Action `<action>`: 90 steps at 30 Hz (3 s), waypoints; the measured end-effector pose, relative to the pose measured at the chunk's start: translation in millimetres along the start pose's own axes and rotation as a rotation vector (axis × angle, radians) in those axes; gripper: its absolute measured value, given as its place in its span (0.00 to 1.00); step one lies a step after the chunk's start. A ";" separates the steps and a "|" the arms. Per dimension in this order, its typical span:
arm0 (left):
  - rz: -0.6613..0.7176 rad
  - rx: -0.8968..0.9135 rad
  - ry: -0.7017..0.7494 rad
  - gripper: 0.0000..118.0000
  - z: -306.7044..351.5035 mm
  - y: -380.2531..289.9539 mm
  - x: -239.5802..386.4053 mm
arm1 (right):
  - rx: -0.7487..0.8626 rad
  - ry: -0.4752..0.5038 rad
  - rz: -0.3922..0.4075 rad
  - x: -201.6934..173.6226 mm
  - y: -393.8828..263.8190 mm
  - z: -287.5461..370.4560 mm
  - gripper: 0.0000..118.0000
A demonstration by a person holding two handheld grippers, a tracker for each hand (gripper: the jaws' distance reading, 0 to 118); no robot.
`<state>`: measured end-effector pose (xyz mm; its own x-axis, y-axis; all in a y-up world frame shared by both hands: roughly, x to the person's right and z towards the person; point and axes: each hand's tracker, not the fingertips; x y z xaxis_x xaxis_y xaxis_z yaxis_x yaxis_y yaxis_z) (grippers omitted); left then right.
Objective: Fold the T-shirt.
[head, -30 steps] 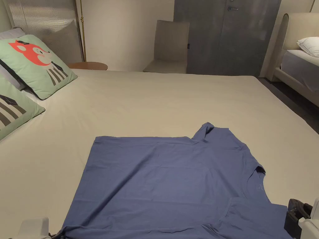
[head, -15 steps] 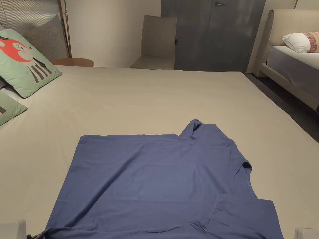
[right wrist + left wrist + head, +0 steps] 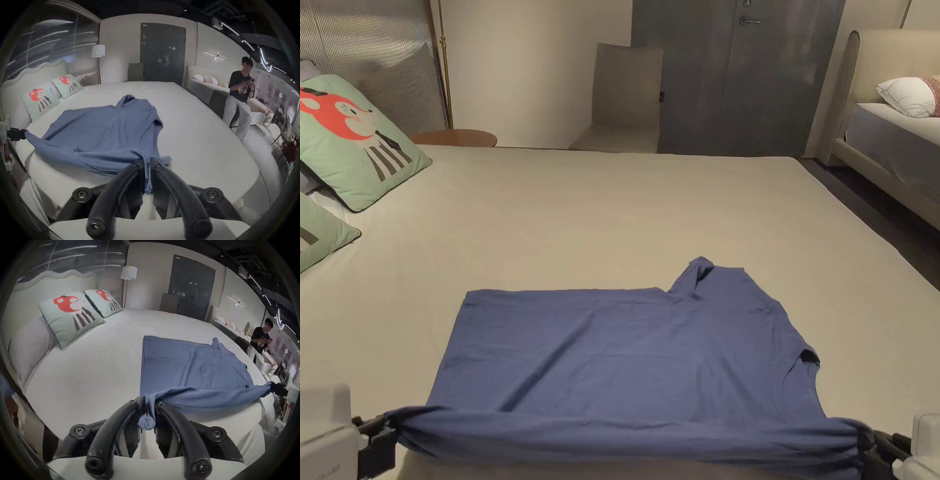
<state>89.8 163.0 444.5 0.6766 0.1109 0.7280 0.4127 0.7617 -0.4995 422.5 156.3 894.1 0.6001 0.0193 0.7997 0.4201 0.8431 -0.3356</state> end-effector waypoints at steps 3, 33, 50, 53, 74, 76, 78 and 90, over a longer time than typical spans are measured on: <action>0.000 -0.019 0.001 0.06 -28.2 29.1 2.7 | -0.005 -0.008 -0.041 1.3 28.6 -28.6 0.06; 0.090 0.043 0.088 0.91 -79.6 67.4 19.2 | -0.022 -0.127 -0.067 -8.7 71.3 -114.7 0.93; 0.010 0.284 0.051 0.00 15.6 45.2 33.6 | 0.300 -0.109 -0.067 -36.2 64.7 -4.0 0.01; 0.014 0.155 -0.017 0.00 -1.0 49.3 23.3 | 0.278 -0.098 -0.083 -34.9 60.3 -5.2 0.01; 0.032 -0.245 -0.037 0.08 -121.0 10.2 3.3 | 0.091 -0.098 -0.063 -29.7 30.7 -48.3 0.01; 0.060 -0.236 -0.054 0.06 -115.8 14.6 3.6 | 0.031 -0.142 -0.029 -27.0 28.9 -60.0 0.26; 0.043 -0.216 -0.050 0.06 -108.7 16.6 6.5 | -0.062 -0.143 -0.016 -18.3 25.7 -77.3 0.92; 0.048 -0.200 -0.038 0.06 -99.5 16.1 7.6 | -0.286 -0.008 -0.021 -6.3 0.0 -129.0 0.27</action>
<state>162.2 112.7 395.3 0.6766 0.1705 0.7164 0.4958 0.6139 -0.6143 506.5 86.8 824.9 0.5838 0.0088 0.8118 0.6080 0.6579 -0.4444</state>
